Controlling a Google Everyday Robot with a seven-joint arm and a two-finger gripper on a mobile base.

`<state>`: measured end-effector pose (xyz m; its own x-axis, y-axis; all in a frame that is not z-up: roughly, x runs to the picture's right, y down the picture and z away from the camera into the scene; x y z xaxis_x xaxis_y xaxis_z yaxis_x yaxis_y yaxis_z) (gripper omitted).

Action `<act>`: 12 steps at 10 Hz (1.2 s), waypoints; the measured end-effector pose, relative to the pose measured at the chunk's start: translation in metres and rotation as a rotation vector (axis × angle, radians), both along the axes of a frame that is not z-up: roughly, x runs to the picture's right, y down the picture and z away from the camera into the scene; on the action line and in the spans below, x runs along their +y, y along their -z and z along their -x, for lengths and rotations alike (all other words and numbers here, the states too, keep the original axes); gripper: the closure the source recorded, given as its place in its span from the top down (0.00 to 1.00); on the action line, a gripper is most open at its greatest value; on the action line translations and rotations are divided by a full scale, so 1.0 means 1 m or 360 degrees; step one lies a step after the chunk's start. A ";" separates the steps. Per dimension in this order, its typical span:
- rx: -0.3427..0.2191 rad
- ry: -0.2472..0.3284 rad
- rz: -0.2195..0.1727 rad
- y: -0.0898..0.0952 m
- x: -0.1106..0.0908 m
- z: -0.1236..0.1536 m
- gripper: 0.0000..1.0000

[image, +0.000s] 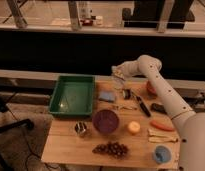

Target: Place towel in paper cup

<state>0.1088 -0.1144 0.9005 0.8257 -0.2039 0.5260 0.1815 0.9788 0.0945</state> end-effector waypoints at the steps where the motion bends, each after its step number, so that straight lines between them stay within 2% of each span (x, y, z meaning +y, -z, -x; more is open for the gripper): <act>1: -0.0003 0.0004 0.0000 0.000 0.000 0.002 0.05; 7: -0.0008 0.0028 -0.0013 0.000 0.000 0.005 0.07; 8: -0.0016 0.0052 -0.0038 0.001 0.001 0.005 0.19; 9: -0.0016 0.0069 -0.0050 0.001 0.003 0.004 0.27; 12: -0.0012 0.0047 -0.0033 0.001 0.002 0.005 0.57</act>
